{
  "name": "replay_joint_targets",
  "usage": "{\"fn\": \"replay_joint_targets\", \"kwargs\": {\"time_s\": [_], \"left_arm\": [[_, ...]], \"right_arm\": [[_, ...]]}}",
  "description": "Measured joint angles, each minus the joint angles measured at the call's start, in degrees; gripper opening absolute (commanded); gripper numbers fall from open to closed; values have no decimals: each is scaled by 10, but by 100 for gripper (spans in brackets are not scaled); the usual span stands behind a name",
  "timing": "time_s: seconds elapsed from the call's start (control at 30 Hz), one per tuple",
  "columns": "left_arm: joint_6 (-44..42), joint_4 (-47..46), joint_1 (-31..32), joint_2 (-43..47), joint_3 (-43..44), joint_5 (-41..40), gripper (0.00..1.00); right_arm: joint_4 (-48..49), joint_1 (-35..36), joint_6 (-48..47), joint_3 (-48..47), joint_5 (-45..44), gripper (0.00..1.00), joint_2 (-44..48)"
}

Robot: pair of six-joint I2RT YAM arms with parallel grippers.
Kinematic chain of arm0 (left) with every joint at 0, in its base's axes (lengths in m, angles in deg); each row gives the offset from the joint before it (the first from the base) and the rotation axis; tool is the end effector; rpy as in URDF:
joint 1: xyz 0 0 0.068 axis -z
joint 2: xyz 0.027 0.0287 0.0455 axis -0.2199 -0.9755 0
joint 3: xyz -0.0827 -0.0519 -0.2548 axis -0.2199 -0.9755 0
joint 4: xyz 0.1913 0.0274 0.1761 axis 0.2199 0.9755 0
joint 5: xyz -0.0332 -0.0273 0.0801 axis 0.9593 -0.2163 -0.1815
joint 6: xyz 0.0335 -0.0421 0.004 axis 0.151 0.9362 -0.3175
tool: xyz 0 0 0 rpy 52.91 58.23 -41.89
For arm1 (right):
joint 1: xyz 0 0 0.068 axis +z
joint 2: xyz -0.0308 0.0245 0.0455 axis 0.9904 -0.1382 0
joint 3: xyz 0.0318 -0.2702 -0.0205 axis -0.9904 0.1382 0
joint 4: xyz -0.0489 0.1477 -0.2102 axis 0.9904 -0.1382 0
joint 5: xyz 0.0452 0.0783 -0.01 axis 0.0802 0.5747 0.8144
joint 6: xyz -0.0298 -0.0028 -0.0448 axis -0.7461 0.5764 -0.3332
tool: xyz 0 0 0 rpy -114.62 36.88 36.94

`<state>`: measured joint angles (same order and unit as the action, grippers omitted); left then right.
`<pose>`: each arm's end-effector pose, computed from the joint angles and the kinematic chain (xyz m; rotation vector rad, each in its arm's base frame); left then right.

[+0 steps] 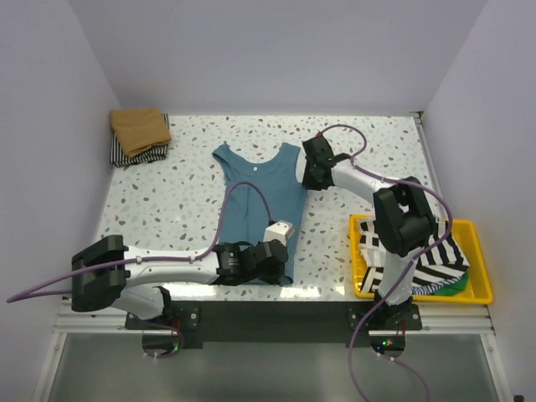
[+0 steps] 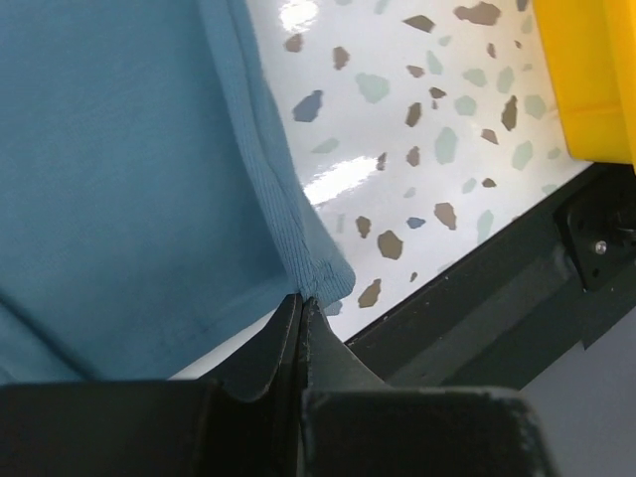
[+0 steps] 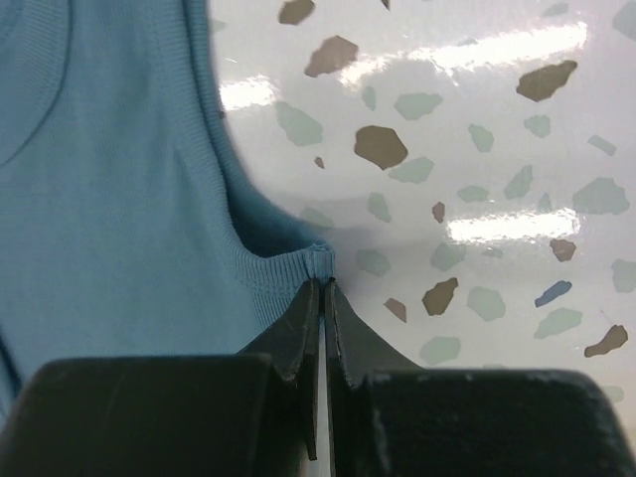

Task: Fold and stack the tank tops
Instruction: Fold the tank top

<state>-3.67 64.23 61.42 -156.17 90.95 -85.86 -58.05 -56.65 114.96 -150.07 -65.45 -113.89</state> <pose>0.0869 -0.2724 0.2014 0.4311 2.4796 -0.6522 0.3672 0.1672 0.1834 0.2651 2.5408 0.1686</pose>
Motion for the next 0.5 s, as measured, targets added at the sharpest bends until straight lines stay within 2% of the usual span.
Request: {"fn": "replay_joint_targets", "kwargs": {"time_s": [0.27,0.5], "left_arm": [[55,6,-9,69,-64,-26,0],[117,36,-10,130,-118,-49,0]], "right_arm": [[-22,47,0,-94,-1,0,-8],[-33,110,3,-193,-5,0,-81]]}}
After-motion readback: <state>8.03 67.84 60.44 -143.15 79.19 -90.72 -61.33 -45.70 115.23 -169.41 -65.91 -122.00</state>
